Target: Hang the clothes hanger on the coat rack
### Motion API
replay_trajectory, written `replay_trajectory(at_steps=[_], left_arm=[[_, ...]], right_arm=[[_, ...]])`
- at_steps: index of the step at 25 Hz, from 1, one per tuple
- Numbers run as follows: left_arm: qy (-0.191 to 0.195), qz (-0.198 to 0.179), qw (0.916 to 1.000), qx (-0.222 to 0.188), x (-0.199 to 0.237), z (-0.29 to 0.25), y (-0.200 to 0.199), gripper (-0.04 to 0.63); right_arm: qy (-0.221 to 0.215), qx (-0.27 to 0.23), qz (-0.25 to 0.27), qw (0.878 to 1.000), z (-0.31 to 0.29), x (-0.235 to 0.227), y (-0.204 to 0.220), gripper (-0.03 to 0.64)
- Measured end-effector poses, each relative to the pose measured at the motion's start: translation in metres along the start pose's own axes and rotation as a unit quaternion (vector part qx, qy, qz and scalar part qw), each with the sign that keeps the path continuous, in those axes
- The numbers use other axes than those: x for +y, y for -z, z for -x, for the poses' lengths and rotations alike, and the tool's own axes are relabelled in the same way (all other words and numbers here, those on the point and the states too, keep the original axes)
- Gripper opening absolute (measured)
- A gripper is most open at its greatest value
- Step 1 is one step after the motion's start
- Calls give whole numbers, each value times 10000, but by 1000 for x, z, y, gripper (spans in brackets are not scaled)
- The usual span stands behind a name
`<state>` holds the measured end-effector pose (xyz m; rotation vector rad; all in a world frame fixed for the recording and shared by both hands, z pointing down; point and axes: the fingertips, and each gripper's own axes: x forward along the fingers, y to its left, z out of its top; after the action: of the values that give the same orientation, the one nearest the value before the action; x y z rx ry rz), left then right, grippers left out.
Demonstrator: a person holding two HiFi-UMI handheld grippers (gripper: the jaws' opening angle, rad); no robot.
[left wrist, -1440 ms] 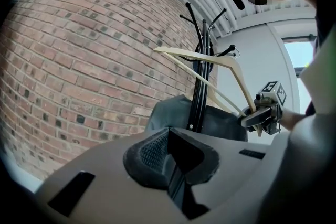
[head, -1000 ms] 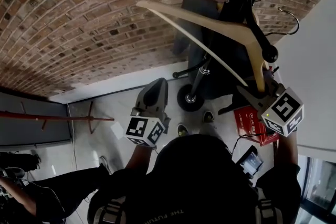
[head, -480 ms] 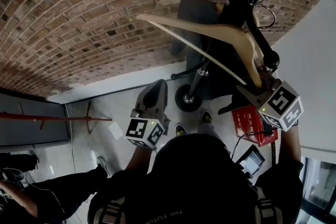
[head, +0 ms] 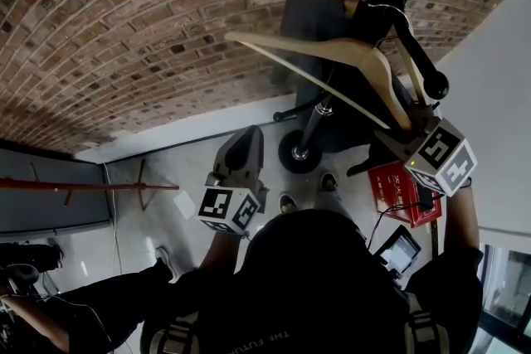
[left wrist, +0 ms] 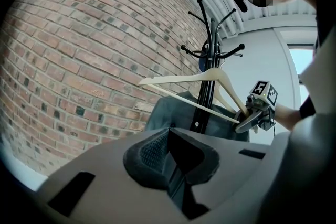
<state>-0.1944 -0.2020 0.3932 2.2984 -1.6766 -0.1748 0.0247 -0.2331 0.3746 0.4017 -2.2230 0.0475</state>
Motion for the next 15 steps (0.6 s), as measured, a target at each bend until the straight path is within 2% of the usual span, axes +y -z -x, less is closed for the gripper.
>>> replay_trajectory(at_steps=[10, 15], left_arm=[[2, 29, 10000, 24, -2, 7, 0, 20], [62, -19, 10000, 13, -7, 7, -1, 20]], right_arm=[[-56, -5, -18, 10000, -2, 6, 4, 27], [150, -45, -5, 9999, -1, 1, 7, 28]])
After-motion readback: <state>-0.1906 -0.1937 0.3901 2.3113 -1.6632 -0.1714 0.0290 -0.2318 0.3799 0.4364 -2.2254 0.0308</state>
